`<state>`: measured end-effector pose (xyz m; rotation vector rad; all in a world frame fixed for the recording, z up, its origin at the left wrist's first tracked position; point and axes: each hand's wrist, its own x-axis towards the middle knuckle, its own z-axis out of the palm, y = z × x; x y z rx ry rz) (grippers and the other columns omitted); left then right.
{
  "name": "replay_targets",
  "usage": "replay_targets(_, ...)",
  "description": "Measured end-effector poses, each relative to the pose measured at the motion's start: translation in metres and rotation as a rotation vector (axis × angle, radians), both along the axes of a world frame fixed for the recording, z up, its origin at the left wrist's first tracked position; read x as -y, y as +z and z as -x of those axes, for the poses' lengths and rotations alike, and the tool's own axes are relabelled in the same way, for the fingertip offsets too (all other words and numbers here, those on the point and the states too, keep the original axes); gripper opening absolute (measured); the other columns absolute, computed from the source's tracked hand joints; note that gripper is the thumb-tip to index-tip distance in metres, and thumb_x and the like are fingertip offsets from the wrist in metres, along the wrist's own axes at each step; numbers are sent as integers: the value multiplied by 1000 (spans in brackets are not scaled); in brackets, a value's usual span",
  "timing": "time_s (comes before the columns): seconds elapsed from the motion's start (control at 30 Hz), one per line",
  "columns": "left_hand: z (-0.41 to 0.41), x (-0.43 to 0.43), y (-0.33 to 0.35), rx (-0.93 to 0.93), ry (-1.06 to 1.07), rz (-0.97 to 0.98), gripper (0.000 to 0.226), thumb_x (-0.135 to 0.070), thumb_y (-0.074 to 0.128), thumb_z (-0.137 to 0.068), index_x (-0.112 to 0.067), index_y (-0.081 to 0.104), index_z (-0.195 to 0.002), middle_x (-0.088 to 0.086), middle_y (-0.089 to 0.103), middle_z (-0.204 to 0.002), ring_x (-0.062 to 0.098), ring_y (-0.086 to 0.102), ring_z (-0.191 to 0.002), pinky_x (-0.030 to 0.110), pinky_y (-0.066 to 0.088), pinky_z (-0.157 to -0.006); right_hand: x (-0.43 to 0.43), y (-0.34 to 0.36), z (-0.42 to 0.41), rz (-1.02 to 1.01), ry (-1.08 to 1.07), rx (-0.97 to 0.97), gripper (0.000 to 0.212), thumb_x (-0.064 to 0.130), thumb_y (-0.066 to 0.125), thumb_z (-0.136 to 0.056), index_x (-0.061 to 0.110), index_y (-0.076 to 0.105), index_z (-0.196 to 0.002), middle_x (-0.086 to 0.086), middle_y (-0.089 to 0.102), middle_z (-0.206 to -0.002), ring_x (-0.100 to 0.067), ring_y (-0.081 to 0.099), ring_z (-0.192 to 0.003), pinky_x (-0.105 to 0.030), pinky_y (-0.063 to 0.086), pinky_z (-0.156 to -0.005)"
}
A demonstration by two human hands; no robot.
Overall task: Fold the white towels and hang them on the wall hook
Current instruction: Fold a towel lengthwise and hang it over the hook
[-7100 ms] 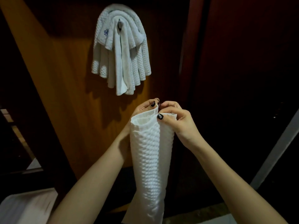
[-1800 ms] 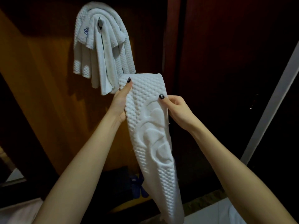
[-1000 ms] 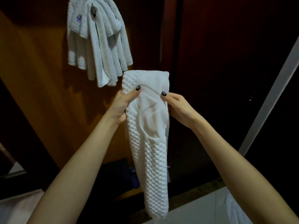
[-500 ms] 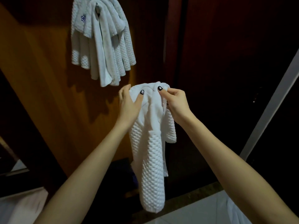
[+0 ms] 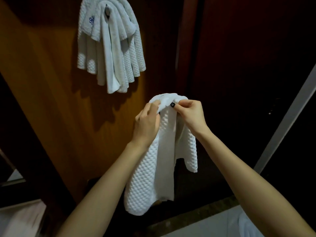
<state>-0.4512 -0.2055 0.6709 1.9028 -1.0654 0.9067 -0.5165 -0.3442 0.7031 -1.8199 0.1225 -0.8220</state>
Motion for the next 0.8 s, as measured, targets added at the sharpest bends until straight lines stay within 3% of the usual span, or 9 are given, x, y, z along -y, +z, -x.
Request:
replay_targets(0.07, -6, -4, -5, 147, -41, -123, 33, 6, 67, -79, -7, 56, -108, 18, 62, -98, 32, 63, -79, 28, 50, -62, 3, -1, 0, 25, -34, 3, 57, 13, 65, -90, 24, 37, -42, 5, 33, -45, -9, 30, -46, -25, 26, -49)
replay_targets(0.13, -12, -5, -11, 179, -14, -182, 20, 5, 68, -79, -3, 66, -97, 21, 60, -109, 36, 63, -89, 36, 57, -65, 1, -2, -2, 92, -68, 3, 54, 11, 66, -90, 29, 49, -42, 14, 45, -42, 0, 42, -45, -13, 33, -52)
replay_targets(0.17, -12, -3, -13, 134, 2, -169, 15, 4, 67, -81, -2, 68, -95, 21, 58, -116, 36, 63, -94, 40, 58, -68, -2, -1, -3, 133, -91, 6, 49, 10, 66, -89, 31, 55, -46, 15, 50, -43, 3, 48, -48, -10, 36, -54)
replay_targets(0.23, -6, 6, -16, -18, 13, -98, 17, -7, 66, -85, -3, 66, -101, 17, 53, -125, 34, 61, -98, 45, 56, -74, -9, 1, -6, 152, -132, 21, 33, 9, 67, -88, 16, 66, -56, 9, 60, -52, 2, 54, -55, -14, 41, -58)
replay_targets(0.37, 9, 28, -25, -255, 27, -49, 52, -39, 61, -84, -2, 50, -118, 13, 37, -137, 34, 57, -102, 40, 51, -75, -19, 1, -9, 68, -153, 67, 19, 5, 67, -86, 1, 72, -68, 0, 67, -62, 0, 63, -60, -12, 47, -58)
replay_targets(0.5, 8, 31, -29, -232, 59, -37, 36, -17, 65, -86, -5, 51, -117, 12, 38, -136, 29, 59, -98, 30, 45, -72, -15, 1, -8, 144, -207, 71, 20, 6, 67, -86, 2, 71, -67, -2, 68, -61, -8, 66, -62, -17, 51, -59)
replay_targets(0.6, 4, 29, -30, -193, 6, -44, 32, -11, 63, -86, -4, 56, -116, 13, 44, -131, 26, 61, -96, 27, 47, -77, -11, 2, -7, 213, -262, 61, 28, 7, 67, -86, 0, 64, -59, -9, 61, -53, -8, 55, -52, -24, 44, -54)
replay_targets(0.73, -1, 20, -33, -91, -25, -28, 31, -3, 61, -88, -5, 59, -119, 16, 56, -117, 25, 63, -86, 36, 54, -72, -7, 1, -5, 225, -280, 47, 33, 9, 64, -88, -4, 58, -58, -17, 55, -53, -11, 45, -50, -29, 38, -52)
replay_targets(0.8, -1, 17, -33, -46, -37, -39, 31, 1, 65, -83, -9, 59, -112, 16, 57, -111, 25, 62, -79, 33, 52, -65, -7, -1, -4, 182, -270, 44, 36, 9, 63, -89, -8, 52, -58, -22, 48, -53, -16, 39, -50, -32, 33, -49)
